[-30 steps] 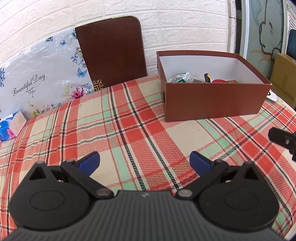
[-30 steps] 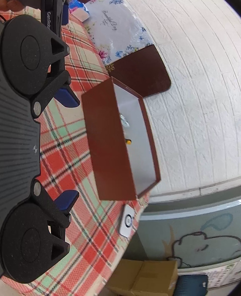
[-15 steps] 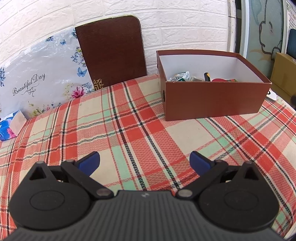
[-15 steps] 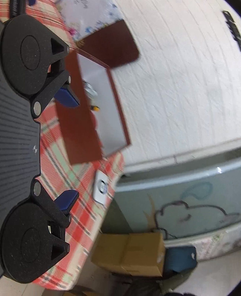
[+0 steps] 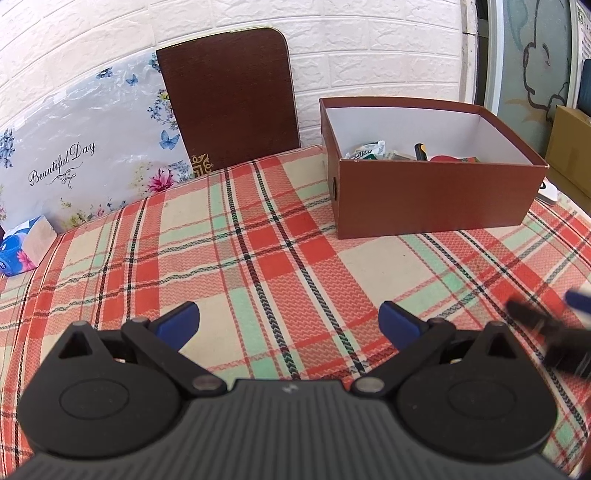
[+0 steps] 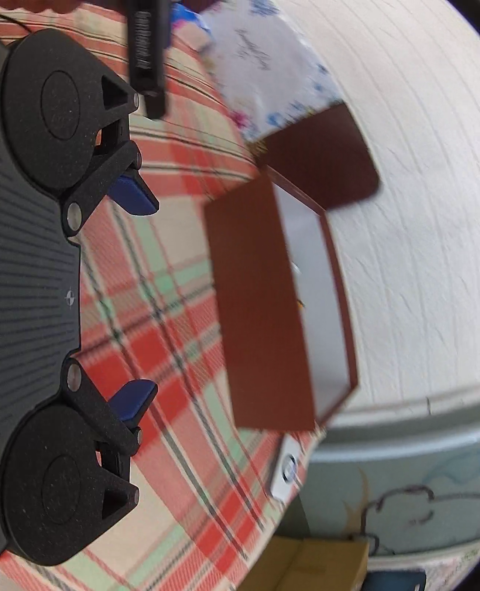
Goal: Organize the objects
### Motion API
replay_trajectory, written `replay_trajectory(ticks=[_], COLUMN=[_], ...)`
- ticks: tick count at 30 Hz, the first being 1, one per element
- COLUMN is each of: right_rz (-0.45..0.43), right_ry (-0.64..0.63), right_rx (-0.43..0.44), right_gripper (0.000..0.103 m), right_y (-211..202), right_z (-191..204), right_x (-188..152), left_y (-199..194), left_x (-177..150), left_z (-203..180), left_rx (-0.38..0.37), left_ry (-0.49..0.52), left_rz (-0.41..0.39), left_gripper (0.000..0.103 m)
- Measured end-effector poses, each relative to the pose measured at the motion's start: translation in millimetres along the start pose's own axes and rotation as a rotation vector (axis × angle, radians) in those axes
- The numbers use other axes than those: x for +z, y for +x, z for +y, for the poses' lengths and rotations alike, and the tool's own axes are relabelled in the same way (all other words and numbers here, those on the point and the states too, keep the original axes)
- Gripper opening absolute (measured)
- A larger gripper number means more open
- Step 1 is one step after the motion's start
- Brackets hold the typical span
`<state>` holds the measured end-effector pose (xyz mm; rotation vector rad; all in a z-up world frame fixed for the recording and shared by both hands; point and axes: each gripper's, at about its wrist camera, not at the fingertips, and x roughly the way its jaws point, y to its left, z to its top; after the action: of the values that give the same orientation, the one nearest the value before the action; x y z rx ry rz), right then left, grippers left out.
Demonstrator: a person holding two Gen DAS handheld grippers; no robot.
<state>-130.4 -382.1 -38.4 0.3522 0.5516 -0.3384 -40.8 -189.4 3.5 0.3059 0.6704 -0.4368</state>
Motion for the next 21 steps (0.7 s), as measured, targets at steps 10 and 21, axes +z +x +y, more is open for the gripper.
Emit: replay_trajectory(ticks=[10, 21], right_rz=[0.047, -0.005], right_ry=[-0.063, -0.094], right_rx=[0.028, -0.008], right_gripper=[0.097, 0.097], right_y=[3.4, -2.7], right_z=[14.5, 18.2], right_x=[-5.6, -2.6], left_y=[5.1, 8.8], left_x=[-0.4, -1.7], left_z=[5.1, 8.9], left_rx=[-0.014, -0.019], left_ry=[-0.023, -0.037], left_rz=[0.015, 0.025], left_gripper=[0.103, 0.103])
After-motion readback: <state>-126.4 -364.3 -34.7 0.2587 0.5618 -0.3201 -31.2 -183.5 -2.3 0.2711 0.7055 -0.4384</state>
